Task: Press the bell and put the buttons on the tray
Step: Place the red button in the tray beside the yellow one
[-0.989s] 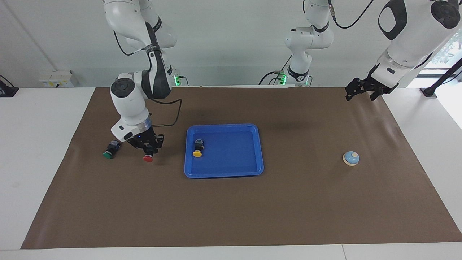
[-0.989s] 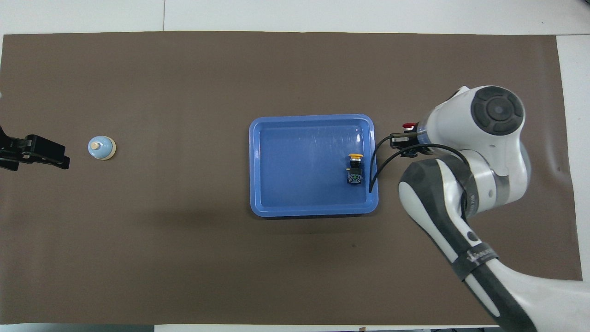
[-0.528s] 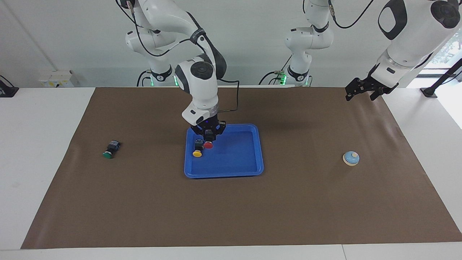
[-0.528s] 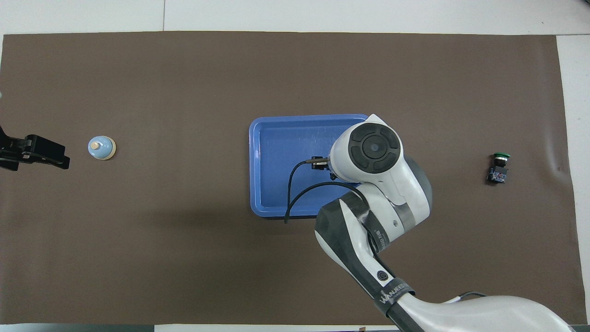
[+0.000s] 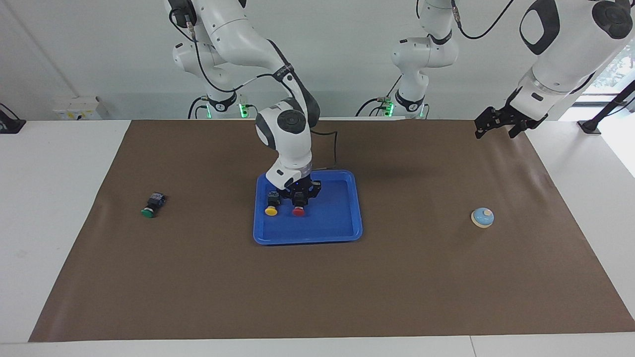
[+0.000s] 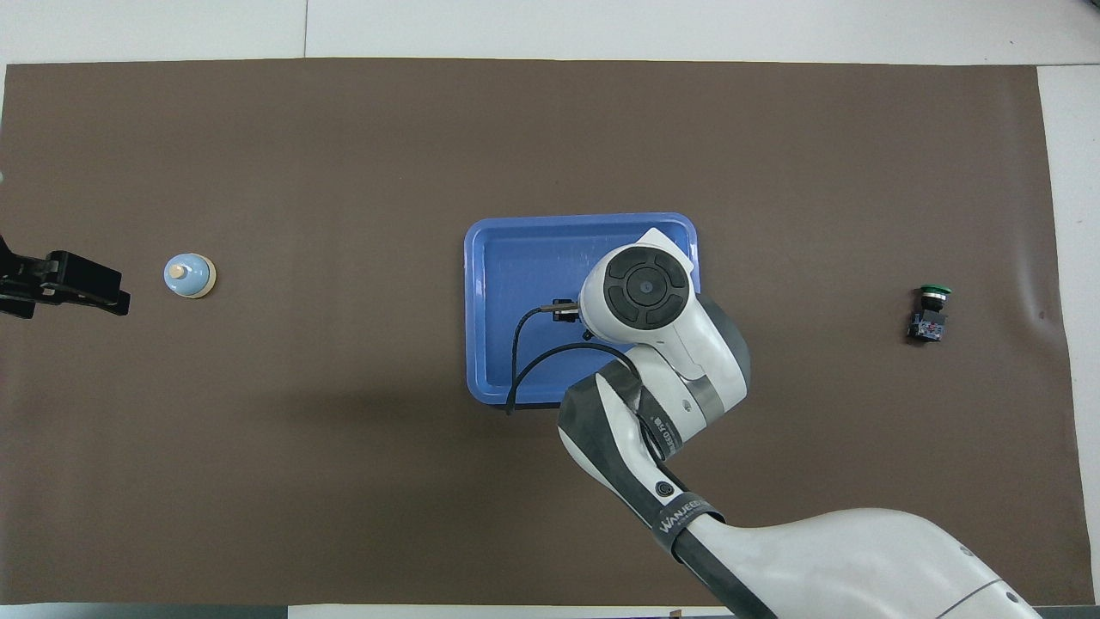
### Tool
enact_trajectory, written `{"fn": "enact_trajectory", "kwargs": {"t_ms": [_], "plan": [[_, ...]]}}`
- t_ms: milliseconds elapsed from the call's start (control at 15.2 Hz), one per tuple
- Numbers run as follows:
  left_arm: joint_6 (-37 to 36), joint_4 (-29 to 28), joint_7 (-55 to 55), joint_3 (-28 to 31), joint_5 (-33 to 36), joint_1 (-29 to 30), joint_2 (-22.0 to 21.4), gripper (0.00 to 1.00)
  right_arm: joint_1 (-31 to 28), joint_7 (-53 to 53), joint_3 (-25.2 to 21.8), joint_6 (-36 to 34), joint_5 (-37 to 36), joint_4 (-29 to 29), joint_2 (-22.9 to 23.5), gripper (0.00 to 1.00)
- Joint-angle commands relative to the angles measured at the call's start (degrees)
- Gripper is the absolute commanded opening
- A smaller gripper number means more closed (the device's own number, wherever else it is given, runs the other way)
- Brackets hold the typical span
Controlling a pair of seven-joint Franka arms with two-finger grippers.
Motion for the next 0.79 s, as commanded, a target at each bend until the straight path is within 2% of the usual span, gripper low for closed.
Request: {"fn": "enact_trajectory", "kwargs": {"t_ms": [0, 132, 396, 594, 726], "plan": [[-0.2, -1.22, -0.55, 0.21, -0.27, -0.08, -1.44, 1.0, -0.04, 3.94, -0.04, -0.01, 0.13, 0.68, 0.1, 0.99], [-0.2, -1.22, -0.55, 0.21, -0.27, -0.08, -1.44, 1.0, -0.65, 5.36, -0.04, -1.85, 0.56, 1.2, -1.04, 1.0], [-0.2, -1.22, -0.55, 0.21, -0.27, -0.08, -1.44, 1.0, -5.29, 4.05, -0.22, -10.28, 0.66, 2.17, -7.27, 1.0], [-0.2, -1.22, -0.55, 0.21, -0.27, -0.08, -1.44, 1.0, -12.14, -5.59, -0.39, -16.17, 0.66, 2.17, -11.14, 1.0], [-0.2, -1.22, -0.55, 0.21, -0.27, -0.08, -1.44, 1.0, -19.07, -13.93, -0.48, -19.78, 0.66, 2.0, -12.99, 1.0]]}}
